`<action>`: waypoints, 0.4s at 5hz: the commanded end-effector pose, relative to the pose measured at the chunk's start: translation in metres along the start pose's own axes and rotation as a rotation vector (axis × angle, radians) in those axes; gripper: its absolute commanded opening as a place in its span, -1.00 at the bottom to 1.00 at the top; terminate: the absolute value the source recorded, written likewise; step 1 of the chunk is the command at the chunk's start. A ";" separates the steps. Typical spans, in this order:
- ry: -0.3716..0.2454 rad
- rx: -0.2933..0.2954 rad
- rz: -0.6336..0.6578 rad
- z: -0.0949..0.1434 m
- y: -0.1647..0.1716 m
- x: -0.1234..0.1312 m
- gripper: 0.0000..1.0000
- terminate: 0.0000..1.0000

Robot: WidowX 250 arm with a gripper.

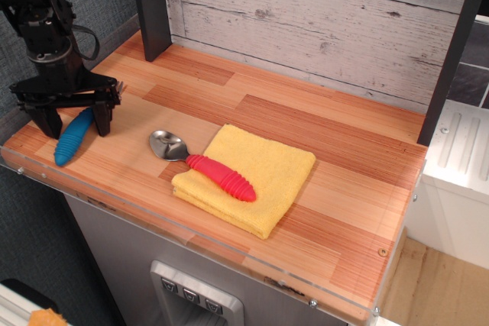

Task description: Move the blue utensil to the center back of the table against the brick wall

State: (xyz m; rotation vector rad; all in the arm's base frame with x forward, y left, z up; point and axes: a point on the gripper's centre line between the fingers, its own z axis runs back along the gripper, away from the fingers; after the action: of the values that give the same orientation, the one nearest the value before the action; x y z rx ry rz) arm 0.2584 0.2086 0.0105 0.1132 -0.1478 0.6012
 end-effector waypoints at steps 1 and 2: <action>-0.013 0.008 0.020 0.007 0.007 0.001 -1.00 -1.00; -0.015 0.031 0.020 0.016 0.007 0.003 -1.00 -1.00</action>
State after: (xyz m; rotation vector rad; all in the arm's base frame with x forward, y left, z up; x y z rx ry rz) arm 0.2510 0.2087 0.0118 0.1273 -0.1060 0.6203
